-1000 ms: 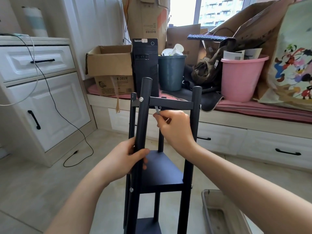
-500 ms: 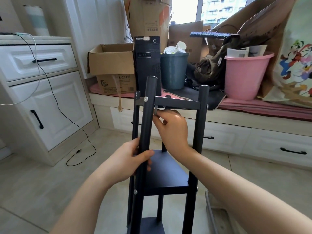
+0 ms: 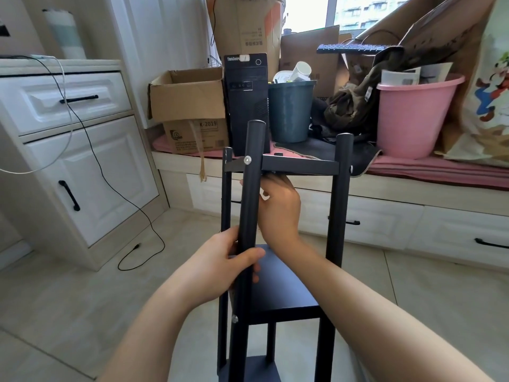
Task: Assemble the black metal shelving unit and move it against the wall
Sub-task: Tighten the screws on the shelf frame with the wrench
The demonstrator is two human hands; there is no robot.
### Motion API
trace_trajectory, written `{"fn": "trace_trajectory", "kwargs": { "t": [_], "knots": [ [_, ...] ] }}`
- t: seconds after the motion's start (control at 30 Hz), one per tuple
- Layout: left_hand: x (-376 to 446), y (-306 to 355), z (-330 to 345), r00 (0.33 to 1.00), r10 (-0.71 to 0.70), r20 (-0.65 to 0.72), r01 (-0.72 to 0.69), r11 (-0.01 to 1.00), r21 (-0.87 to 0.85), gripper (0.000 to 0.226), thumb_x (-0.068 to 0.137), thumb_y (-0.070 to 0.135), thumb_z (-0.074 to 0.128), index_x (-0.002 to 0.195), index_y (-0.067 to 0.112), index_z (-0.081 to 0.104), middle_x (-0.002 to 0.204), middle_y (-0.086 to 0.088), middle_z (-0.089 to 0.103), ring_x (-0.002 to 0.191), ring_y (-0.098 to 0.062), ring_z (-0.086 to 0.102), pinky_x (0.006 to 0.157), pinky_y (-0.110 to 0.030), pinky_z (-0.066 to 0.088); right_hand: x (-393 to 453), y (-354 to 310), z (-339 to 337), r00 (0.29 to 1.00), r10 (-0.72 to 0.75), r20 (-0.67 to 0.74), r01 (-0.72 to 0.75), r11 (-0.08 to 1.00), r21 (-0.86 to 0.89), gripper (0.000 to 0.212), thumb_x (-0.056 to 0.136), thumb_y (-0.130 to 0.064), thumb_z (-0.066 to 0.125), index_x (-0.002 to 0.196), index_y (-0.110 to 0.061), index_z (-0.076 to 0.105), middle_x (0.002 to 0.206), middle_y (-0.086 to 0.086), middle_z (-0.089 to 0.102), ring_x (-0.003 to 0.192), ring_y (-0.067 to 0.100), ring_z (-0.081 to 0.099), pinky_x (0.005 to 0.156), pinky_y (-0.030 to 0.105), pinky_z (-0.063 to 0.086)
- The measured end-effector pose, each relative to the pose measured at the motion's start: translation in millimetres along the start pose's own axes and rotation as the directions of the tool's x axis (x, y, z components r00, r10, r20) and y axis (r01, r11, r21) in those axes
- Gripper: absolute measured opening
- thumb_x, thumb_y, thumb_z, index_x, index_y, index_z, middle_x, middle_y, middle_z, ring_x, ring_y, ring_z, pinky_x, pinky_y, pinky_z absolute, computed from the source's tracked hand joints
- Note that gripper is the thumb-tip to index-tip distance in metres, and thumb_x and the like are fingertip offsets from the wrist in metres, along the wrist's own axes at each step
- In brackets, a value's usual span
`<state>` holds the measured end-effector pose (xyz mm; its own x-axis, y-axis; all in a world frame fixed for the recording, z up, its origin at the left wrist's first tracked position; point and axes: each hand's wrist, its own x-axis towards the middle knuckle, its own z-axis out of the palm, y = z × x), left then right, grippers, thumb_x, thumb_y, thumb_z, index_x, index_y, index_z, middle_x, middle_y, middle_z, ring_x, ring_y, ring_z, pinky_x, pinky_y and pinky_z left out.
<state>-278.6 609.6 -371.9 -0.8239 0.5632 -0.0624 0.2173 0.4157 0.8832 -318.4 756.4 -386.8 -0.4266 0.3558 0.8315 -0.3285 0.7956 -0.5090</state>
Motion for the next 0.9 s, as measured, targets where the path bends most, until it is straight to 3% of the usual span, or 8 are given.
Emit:
{"fn": "trace_trajectory", "kwargs": {
  "t": [0.1,0.23,0.3,0.37,0.53,0.67,0.9],
  "knots": [
    [1,0,0,1.0,0.0,-0.013,0.0,1.0,0.0,0.014,0.099,0.028,0.061,0.103,0.016,0.057,0.082,0.0,0.074,0.076,-0.016,0.075,0.079,-0.059,0.057,-1,0,-1,0.996,0.079,0.032,-0.08,0.996,0.034,0.015,0.086,-0.016,0.063,0.078,-0.009,0.074,0.072,0.002,0.066,0.068,0.02,0.05,0.059,0.03,0.036],
    [3,0,-1,1.0,-0.002,-0.027,0.002,1.0,0.009,0.013,0.099,0.028,0.061,0.104,0.017,0.058,0.082,0.0,0.074,0.076,-0.016,0.075,0.078,-0.058,0.058,0,8,-10,0.96,0.199,0.198,-0.204,0.979,0.004,0.025,0.095,-0.021,0.062,0.073,-0.014,0.069,0.054,-0.015,0.042,0.058,0.009,0.038,0.059,0.03,0.033],
    [3,1,0,1.0,-0.001,-0.028,0.001,1.0,0.009,0.012,0.099,0.027,0.061,0.103,0.016,0.058,0.082,0.0,0.074,0.076,-0.016,0.075,0.078,-0.057,0.059,0,12,-20,0.929,0.229,0.291,-0.232,0.972,-0.025,0.027,0.097,-0.022,0.06,0.073,-0.013,0.068,0.054,-0.011,0.051,0.058,0.011,0.047,0.059,0.032,0.038],
    [2,2,1,0.999,-0.006,-0.032,0.006,1.0,0.004,0.011,0.099,0.026,0.061,0.102,0.016,0.058,0.082,-0.002,0.074,0.076,-0.017,0.075,0.078,-0.057,0.059,-1,14,-32,0.9,0.256,0.353,-0.257,0.965,-0.045,0.028,0.097,-0.021,0.058,0.074,-0.009,0.069,0.063,0.001,0.065,0.065,0.024,0.059,0.065,0.037,0.049],
    [-2,6,4,1.0,-0.004,-0.027,0.004,1.0,0.003,0.009,0.099,0.025,0.06,0.102,0.017,0.059,0.083,-0.003,0.074,0.077,-0.018,0.074,0.077,-0.055,0.059,-9,13,-76,0.859,0.211,0.466,-0.194,0.977,-0.086,0.03,0.097,-0.021,0.058,0.071,-0.01,0.068,0.063,0.006,0.065,0.06,0.027,0.059,0.06,0.039,0.05],
    [-5,7,6,1.0,0.003,-0.02,-0.002,1.0,0.027,0.01,0.1,0.025,0.059,0.102,0.015,0.059,0.084,-0.001,0.074,0.078,-0.016,0.074,0.077,-0.054,0.059,-22,14,-109,0.898,0.071,0.435,-0.023,0.993,-0.114,0.022,0.095,-0.016,0.059,0.081,-0.007,0.072,0.069,0.003,0.066,0.068,0.022,0.059,0.064,0.04,0.049],
    [-6,5,8,0.998,0.003,-0.061,-0.001,0.999,0.038,0.01,0.099,0.023,0.06,0.104,0.014,0.061,0.085,-0.003,0.074,0.077,-0.017,0.074,0.076,-0.047,0.061,-20,19,-138,0.944,0.058,0.324,-0.013,0.99,-0.14,0.016,0.095,-0.013,0.062,0.084,-0.008,0.072,0.076,0.003,0.066,0.074,0.023,0.057,0.067,0.042,0.048]
  ]
}}
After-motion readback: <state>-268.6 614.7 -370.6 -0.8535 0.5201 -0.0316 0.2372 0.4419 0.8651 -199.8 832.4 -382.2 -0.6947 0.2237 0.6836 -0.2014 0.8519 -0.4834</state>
